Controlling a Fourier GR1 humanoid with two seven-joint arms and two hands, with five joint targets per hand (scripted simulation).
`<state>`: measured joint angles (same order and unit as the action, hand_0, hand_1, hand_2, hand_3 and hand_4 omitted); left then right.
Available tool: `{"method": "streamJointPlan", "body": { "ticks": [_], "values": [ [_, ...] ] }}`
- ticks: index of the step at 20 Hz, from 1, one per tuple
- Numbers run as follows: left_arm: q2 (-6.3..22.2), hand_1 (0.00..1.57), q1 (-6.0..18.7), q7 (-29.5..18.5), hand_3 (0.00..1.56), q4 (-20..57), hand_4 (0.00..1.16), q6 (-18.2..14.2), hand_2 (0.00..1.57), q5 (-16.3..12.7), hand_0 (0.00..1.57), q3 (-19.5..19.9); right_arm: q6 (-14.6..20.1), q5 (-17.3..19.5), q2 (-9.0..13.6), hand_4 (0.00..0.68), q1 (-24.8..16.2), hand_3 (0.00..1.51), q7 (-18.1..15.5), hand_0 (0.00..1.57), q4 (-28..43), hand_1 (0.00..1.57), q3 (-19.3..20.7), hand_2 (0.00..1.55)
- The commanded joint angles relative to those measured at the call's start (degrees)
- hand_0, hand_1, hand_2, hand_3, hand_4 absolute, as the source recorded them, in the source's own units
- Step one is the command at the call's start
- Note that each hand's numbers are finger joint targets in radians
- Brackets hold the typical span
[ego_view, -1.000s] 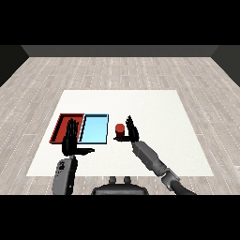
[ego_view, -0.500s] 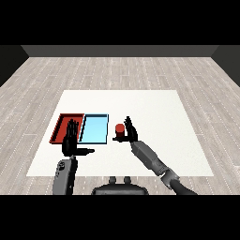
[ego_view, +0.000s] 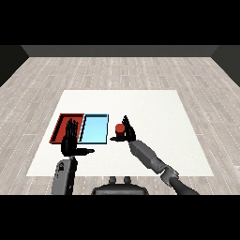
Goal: Pick the red can and put it in the red box
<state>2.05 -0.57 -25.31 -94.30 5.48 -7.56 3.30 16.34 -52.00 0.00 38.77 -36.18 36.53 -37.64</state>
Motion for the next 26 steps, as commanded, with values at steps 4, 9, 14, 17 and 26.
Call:
{"method": "streamJointPlan", "body": {
  "ticks": [4, 9, 14, 17, 26],
  "values": [
    [-1.48, 0.0, -0.82, 0.32, 0.0, -1.11, 0.0, -1.53, 0.0, 1.76, 0.0, -1.84, -0.21, -6.94, 0.0, 0.0, 4.23, 0.0, -1.94, 0.0, -6.5, 0.0, -4.88, 0.0],
    [1.21, 0.0, -2.69, 3.05, 0.0, -5.61, 0.0, 1.53, 0.0, -2.42, 0.0, 0.5, 0.54, -9.76, 0.0, 0.0, 5.88, 0.0, 0.32, 0.0, -7.27, 0.0, -5.62, 0.0],
    [1.13, 0.0, -1.24, -2.4, 0.0, 1.1, 0.0, 1.65, 0.0, -0.66, 0.0, 1.37, 9.05, -8.9, 0.0, 0.493, 4.73, 1.46, 0.08, 1.52, -4.49, 1.52, -8.02, 1.5],
    [-0.28, 0.0, -0.28, 3.56, 0.0, -4.7, 0.0, -1.33, 0.0, 0.0, 0.0, -0.69, 10.8, -7.96, 0.0, 0.573, 6.94, 1.43, 1.58, 1.53, -8.32, 1.53, -8.85, 1.48],
    [1.04, 0.0, -2.6, -0.25, 0.0, -1.33, 0.0, 1.8, 0.0, -1.4, 0.0, 0.85, 14.95, -8.83, 0.0, 0.546, 8.96, 1.41, 5.91, 1.53, -7.46, 1.53, -13.21, 1.47]
  ]
}}
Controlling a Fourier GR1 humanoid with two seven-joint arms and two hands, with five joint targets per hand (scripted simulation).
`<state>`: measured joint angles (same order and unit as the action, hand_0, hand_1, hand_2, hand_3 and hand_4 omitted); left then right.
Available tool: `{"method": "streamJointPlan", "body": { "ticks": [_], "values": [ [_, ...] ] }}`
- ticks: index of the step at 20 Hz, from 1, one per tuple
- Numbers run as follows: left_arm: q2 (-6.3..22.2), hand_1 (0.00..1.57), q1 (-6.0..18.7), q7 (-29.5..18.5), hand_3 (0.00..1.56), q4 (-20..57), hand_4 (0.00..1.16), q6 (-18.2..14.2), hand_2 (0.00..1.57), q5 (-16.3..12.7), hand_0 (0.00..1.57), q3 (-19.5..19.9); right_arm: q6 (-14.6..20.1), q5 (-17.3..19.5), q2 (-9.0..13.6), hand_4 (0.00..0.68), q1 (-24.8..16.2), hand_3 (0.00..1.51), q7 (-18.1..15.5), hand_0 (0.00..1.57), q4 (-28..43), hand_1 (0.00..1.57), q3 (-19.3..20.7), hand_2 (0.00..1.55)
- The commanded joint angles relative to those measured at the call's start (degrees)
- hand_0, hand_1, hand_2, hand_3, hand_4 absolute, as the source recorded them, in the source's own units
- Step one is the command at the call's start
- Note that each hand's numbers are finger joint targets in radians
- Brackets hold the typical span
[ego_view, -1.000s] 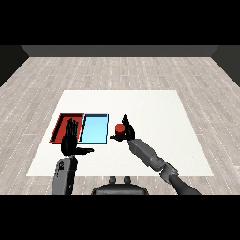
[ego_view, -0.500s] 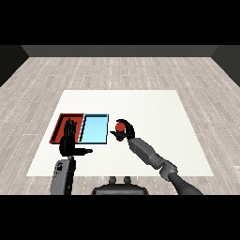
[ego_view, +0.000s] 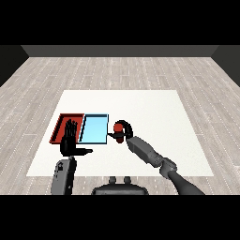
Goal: Pick the red can and put it in the red box
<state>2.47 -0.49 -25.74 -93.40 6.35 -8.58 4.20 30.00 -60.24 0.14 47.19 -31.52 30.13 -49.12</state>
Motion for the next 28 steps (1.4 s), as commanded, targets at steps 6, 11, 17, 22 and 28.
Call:
{"method": "streamJointPlan", "body": {
  "ticks": [6, 11, 17, 22, 28],
  "values": [
    [-0.27, 0.0, -0.67, -1.69, 0.0, 0.22, 0.0, -0.46, 0.0, 1.29, 0.0, -0.44, -2.55, -1.35, -0.13, 0.558, 1.84, 1.41, -1.43, 1.55, -5.82, 1.55, -1.0, 1.47],
    [-1.17, 0.0, -0.42, 2.89, 0.0, -2.47, 0.0, -1.22, 0.0, 0.73, 0.0, -2.07, 3.83, 3.55, 0.96, 0.586, 1.43, 1.38, -2.25, 1.54, 4.64, 1.54, 2.27, 1.47],
    [-0.63, 0.0, -0.69, -1.63, 0.0, 0.58, 0.0, -0.25, 0.0, 2.22, 0.0, -1.9, 4.81, 7.68, 1.93, 0.583, 1.92, 1.38, -2.22, 1.54, 7.66, 1.54, 6.73, 1.46],
    [0.45, 0.0, -0.01, 3.43, 0.0, -5.08, 0.0, -0.05, 0.0, 1.39, 0.0, -2.52, 11.56, 11.56, 3.21, 0.623, -2.75, 1.4, -3.83, 1.54, 20.52, 1.54, 6.45, 1.47],
    [-2.35, 0.0, 1.42, 8.6, 0.0, -5.94, 0.0, -1.37, 0.0, 3.43, 0.0, -8.55, 12.22, 14.52, 15.93, 0.633, -7.61, 1.39, -0.24, 1.46, 39.41, 1.46, 6.82, 1.42]
  ]
}}
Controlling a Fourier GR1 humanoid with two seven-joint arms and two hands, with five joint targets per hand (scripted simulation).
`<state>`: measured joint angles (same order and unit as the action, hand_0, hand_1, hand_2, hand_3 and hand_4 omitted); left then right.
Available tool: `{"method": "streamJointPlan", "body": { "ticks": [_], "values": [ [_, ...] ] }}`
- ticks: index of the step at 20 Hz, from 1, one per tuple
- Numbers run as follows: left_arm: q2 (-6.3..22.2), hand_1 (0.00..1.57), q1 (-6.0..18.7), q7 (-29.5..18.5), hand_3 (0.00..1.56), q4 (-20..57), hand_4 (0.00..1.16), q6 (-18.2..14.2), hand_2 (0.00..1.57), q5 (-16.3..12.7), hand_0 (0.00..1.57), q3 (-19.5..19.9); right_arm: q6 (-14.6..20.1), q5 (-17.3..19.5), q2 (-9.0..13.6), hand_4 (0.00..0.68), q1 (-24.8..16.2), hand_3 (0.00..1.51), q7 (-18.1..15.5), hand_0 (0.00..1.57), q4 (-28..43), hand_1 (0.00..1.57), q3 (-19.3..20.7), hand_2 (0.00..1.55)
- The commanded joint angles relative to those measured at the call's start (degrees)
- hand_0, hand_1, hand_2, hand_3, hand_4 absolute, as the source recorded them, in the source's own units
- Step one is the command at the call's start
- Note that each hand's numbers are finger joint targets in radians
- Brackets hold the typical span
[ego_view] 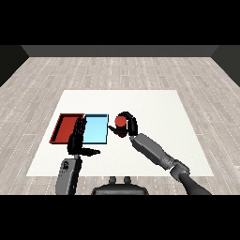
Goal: Pick the red can and put it in the red box
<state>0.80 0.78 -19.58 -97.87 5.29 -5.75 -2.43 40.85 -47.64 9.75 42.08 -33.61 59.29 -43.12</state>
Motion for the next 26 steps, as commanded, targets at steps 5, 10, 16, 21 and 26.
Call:
{"method": "streamJointPlan", "body": {
  "ticks": [5, 10, 16, 21, 26],
  "values": [
    [-0.78, 0.0, 2.48, 6.23, 0.0, -2.37, 0.0, -4.29, 0.0, 3.47, 0.0, -6.8, 2.92, 7.02, 6.95, 0.622, -6.58, 1.38, 5.13, 1.44, 17.64, 1.44, 1.69, 1.41],
    [-0.79, 0.0, 4.13, 6.16, 0.0, 2.24, 0.0, -10.42, 0.0, 5.86, 0.0, -12.69, 0.31, 10.8, 5.75, 0.622, -8.62, 1.38, 6.57, 1.44, 18.07, 1.44, 5.14, 1.41],
    [-0.79, 0.0, 9.77, 13.47, 0.0, 4.1, 0.0, -12.91, 0.0, 4.4, 0.0, -14.19, -5.58, 14.45, 5.72, 0.632, -10.33, 1.4, 6.34, 1.44, 18.98, 1.44, 9.7, 1.43],
    [-0.8, 0.0, 11.29, 8.01, 0.0, 11.61, 0.0, -16.85, 0.0, 2.94, 0.0, -18.93, -2.44, 20.81, 2.13, 0.616, -14.92, 1.4, 7.81, 1.44, 24.94, 1.44, 7.29, 1.43],
    [-0.8, 0.0, 7.33, 4.22, 0.0, 13.5, 0.0, -18.55, 0.0, 4.08, 0.0, -22.22, -3.12, 25.44, 0.82, 0.651, -15.48, 1.39, 11.13, 1.45, 28.24, 1.45, 8.55, 1.44]
  ]
}}
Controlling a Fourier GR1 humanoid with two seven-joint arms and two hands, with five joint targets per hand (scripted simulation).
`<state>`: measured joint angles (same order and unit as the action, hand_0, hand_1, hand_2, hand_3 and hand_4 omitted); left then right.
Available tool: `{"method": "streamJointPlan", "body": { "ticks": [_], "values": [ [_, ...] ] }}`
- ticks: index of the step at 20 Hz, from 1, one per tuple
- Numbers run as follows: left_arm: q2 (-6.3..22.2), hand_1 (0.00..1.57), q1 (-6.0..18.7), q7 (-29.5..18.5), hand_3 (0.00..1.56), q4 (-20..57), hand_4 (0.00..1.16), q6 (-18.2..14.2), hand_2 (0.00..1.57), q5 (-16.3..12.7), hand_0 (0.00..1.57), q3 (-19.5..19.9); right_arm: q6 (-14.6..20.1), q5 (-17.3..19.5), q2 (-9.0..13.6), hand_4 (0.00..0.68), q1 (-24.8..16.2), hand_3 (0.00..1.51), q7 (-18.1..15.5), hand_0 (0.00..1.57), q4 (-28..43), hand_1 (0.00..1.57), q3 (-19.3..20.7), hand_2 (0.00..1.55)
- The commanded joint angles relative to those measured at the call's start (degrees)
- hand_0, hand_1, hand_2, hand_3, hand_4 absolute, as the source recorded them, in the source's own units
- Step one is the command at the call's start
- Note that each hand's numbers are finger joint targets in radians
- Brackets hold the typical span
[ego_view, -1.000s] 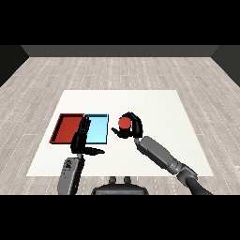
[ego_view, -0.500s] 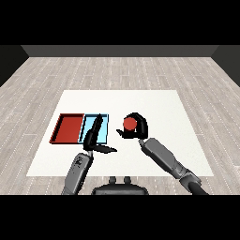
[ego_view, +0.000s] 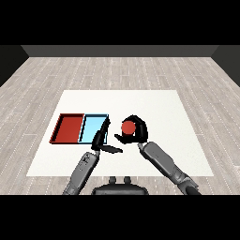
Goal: Pick the red can and put it in the red box
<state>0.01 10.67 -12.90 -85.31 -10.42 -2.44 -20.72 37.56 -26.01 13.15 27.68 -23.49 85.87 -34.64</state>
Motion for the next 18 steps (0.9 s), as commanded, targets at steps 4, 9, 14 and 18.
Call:
{"method": "streamJointPlan", "body": {
  "ticks": [4, 9, 14, 18],
  "values": [
    [-0.01, 0.0, 4.02, -2.19, 0.0, 7.81, 0.0, -1.5, 0.0, -3.88, 0.0, -1.79, -5.77, 4.18, -4.14, 0.652, 0.89, 1.39, 2.22, 1.47, -1.54, 1.47, 6.06, 1.44],
    [0.0, 0.0, 1.86, -0.96, 0.0, 4.92, 0.0, -3.5, 0.0, -4.04, 0.0, -4.8, -6.91, 10.82, -5.59, 0.66, -1.4, 1.38, 5.22, 1.46, 1.67, 1.46, 6.76, 1.43],
    [-0.01, 0.0, 7.72, 0.98, 0.0, 7.4, 0.0, -3.24, 0.0, -8.77, 0.0, -3.15, -9.9, 12.69, -10.06, 0.676, -7.36, 1.39, -0.7, 1.47, -0.42, 1.47, 5.53, 1.44],
    [-0.01, 0.0, 5.34, -2.89, 0.0, 9.53, 0.0, -3.99, 0.0, -8.52, 0.0, -6.42, -10.49, 15.03, -12.97, 0.658, -6.46, 1.4, 4.0, 1.44, 2.46, 1.44, 5.99, 1.43]
  ]
}}
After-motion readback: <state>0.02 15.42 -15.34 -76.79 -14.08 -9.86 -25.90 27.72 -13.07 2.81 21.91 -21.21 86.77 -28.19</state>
